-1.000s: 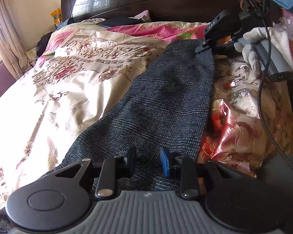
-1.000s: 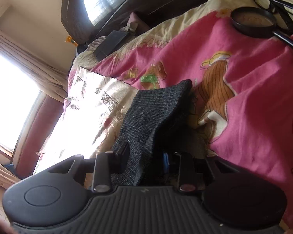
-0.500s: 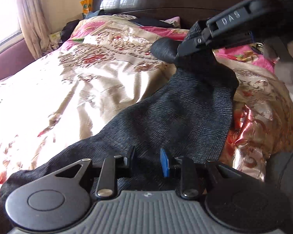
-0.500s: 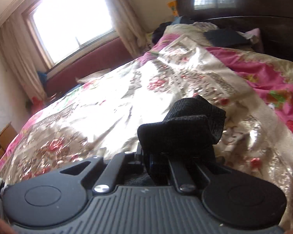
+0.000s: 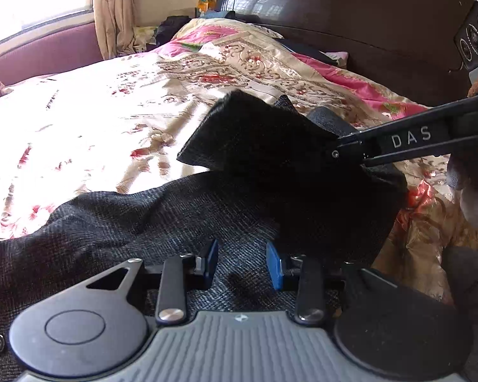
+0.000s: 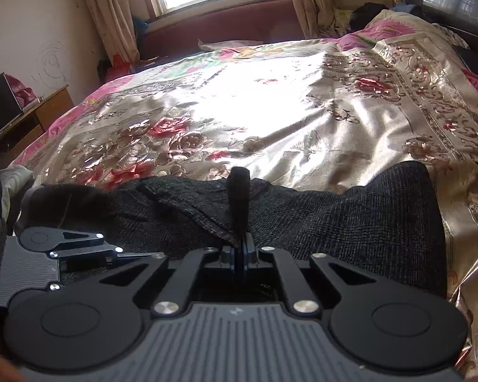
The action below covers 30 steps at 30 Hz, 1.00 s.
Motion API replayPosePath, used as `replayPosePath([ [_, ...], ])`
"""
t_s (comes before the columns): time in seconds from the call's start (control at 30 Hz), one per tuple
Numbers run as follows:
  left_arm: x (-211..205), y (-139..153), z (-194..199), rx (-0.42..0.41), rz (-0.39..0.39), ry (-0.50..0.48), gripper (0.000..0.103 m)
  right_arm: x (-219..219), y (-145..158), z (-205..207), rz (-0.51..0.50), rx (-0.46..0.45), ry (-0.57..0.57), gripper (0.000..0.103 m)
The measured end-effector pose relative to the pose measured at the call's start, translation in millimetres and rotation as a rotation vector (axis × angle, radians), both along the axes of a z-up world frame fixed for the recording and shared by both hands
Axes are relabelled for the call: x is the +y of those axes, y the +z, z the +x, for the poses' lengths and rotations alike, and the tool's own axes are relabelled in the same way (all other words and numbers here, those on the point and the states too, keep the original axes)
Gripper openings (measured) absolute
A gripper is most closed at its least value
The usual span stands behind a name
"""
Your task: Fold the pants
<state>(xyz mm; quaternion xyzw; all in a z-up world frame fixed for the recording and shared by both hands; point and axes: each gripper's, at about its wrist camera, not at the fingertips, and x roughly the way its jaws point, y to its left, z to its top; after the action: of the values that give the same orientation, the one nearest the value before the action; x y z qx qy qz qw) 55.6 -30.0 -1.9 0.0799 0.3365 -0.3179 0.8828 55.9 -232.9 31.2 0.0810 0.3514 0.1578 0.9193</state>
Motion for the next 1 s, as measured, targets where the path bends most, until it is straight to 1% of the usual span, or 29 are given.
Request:
replayPosePath([
  [0.13, 27.0, 10.9, 5.5, -0.016, -0.048, 0.073, 0.049, 28.5, 14.9, 10.8, 0.055, -0.02, 0.02, 0.006],
  [0.23, 56.2, 17.3, 6.0, -0.025, -0.058, 0.142, 0.049, 61.5, 19.7, 13.4, 0.06, -0.045, 0.073, 0.006],
  [0.37, 96.4, 15.8, 0.7, -0.026, -0.04, 0.231, 0.049, 108.8, 17.1, 12.7, 0.067, -0.053, 0.165, 0.006],
  [0.43, 117.8, 13.6, -3.4, -0.025, -0.029, 0.293, 0.049, 133.7, 15.9, 9.7, 0.059, -0.07, 0.21, 0.006],
  [0.5, 137.8, 15.3, -8.1, -0.034, -0.038, 0.346, 0.049, 154.5, 14.0, 7.9, 0.054, -0.079, 0.249, 0.006],
  [0.57, 153.0, 17.9, -10.3, -0.042, -0.054, 0.39, 0.049, 173.9, 12.0, 7.9, 0.074, -0.07, 0.285, 0.006],
  [0.63, 171.0, 18.2, -9.3, -0.032, -0.079, 0.428, 0.049, 187.8, 11.2, 7.9, 0.072, -0.073, 0.296, 0.006],
  [0.73, 192.7, 13.9, -2.6, 0.032, -0.179, 0.457, 0.05, 192.3, 15.6, 7.4, 0.106, -0.07, 0.292, 0.006],
  [0.8, 198.6, 10.2, 1.7, 0.053, -0.212, 0.464, 0.05, 187.6, 22.5, 6.1, 0.113, -0.083, 0.276, 0.006],
  [0.9, 192.4, 9.4, 4.6, 0.024, -0.206, 0.439, 0.05, 173.0, 37.6, 10.7, 0.16, -0.089, 0.232, 0.006],
  [1.0, 188.9, 16.5, 4.7, -0.025, -0.205, 0.425, 0.05, 171.5, 52.8, 15.3, 0.201, -0.116, 0.228, 0.006],
])
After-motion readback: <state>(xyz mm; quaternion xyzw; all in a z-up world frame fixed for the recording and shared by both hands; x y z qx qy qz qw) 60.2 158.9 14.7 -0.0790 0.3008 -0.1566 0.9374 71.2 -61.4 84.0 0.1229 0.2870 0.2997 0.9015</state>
